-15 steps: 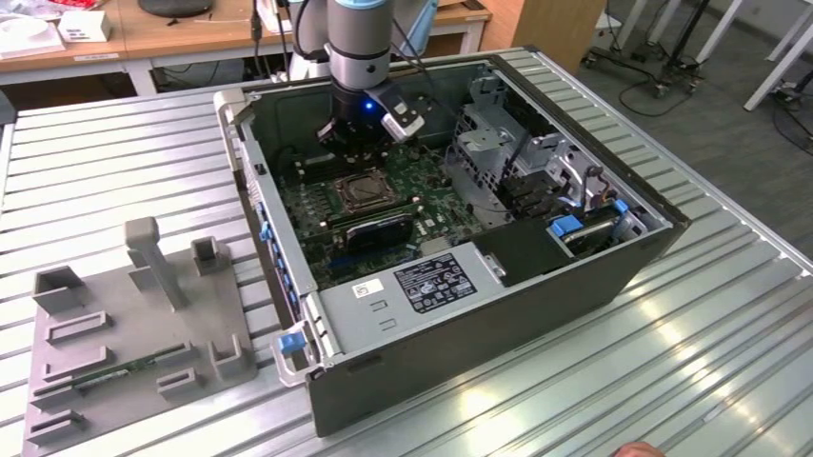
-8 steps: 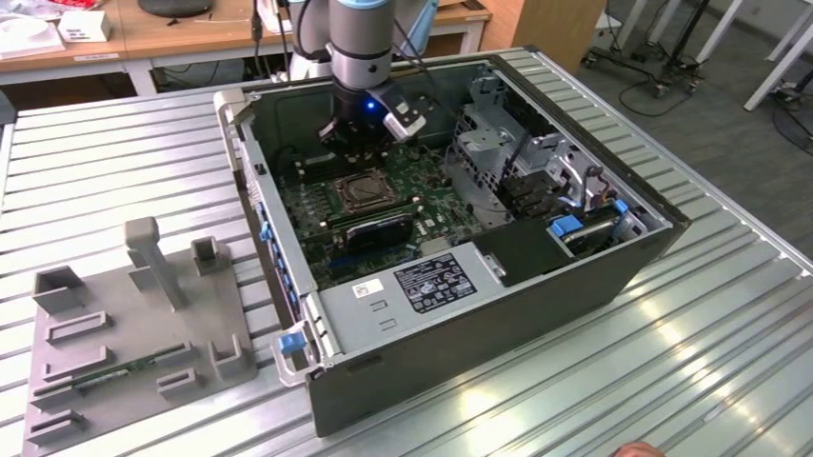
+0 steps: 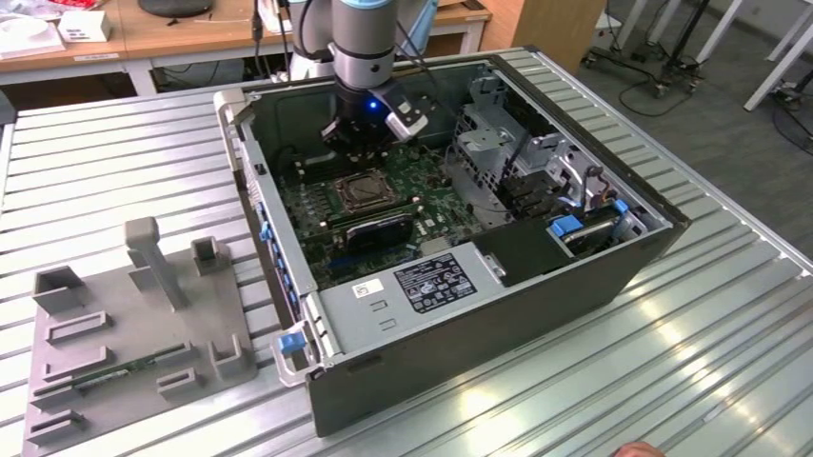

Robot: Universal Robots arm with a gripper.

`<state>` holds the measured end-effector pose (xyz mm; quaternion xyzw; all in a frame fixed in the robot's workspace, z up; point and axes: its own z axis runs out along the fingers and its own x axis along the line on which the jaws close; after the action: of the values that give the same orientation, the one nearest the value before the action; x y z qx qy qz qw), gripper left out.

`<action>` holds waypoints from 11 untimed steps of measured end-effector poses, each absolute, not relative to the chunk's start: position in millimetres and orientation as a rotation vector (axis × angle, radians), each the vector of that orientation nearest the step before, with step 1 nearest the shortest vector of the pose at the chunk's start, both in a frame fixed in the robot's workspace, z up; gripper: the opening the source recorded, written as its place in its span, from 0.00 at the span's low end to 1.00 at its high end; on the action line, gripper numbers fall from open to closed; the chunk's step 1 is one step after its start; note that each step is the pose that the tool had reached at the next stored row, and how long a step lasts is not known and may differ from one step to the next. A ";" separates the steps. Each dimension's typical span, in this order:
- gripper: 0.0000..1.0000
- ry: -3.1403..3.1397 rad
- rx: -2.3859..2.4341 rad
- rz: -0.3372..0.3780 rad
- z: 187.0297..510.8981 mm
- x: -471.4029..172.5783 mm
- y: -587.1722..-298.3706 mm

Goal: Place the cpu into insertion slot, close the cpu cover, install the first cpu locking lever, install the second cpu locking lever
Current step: 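Install the first cpu locking lever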

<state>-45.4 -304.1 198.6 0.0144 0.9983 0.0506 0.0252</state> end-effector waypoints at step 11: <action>0.11 3.088 0.044 0.137 197.8 -44.3 -304.2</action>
<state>-44.3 -304.2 197.8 0.0142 0.9986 0.0443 0.0253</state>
